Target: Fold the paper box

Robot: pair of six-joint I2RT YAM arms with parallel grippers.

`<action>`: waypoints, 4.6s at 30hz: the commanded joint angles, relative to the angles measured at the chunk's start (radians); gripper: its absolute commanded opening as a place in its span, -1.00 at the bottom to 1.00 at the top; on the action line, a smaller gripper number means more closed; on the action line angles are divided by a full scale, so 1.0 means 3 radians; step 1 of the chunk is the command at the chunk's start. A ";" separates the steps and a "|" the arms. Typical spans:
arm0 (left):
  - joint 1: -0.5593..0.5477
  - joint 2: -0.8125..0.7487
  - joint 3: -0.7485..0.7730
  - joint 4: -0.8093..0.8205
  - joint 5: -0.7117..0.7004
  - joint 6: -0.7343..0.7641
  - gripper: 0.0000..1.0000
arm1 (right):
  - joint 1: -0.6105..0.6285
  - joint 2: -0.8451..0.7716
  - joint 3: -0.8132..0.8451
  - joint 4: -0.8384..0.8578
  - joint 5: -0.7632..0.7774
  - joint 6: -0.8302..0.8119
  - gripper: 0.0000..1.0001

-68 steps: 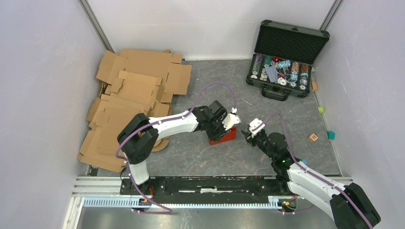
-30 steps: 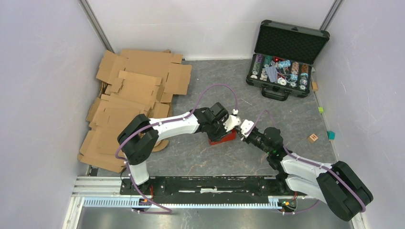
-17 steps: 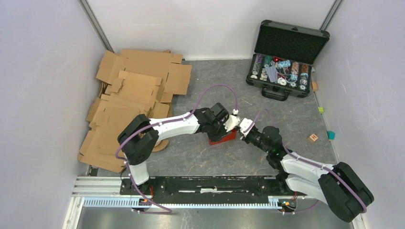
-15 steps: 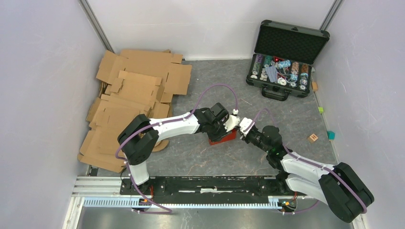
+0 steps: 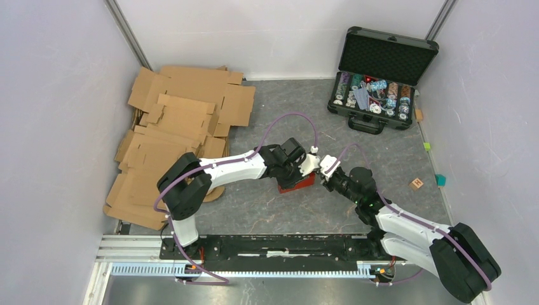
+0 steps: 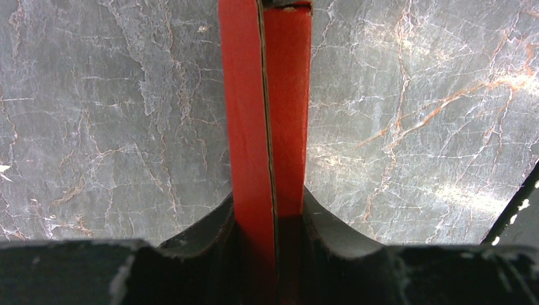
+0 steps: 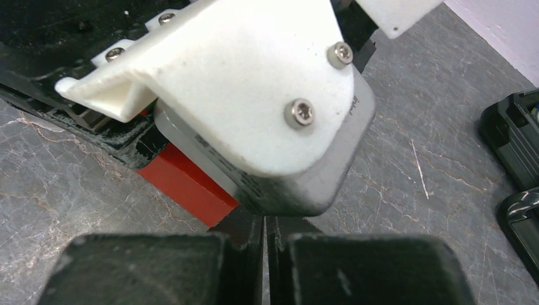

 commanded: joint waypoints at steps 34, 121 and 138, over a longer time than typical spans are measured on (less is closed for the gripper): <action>-0.0089 0.0335 0.0107 -0.0503 0.0104 0.0038 -0.96 | -0.0023 0.0112 0.0260 0.0416 -0.0018 0.1002 -0.95; 0.0003 -0.0662 -0.0763 0.1143 0.0457 -0.0286 -0.12 | -0.0023 0.0035 -0.0077 0.0328 -0.0344 0.0810 -0.78; 0.0008 -0.0551 -0.0662 0.0918 0.0327 -0.0201 -0.37 | -0.0023 -0.0323 -0.0012 -0.0001 -0.0118 0.0890 0.00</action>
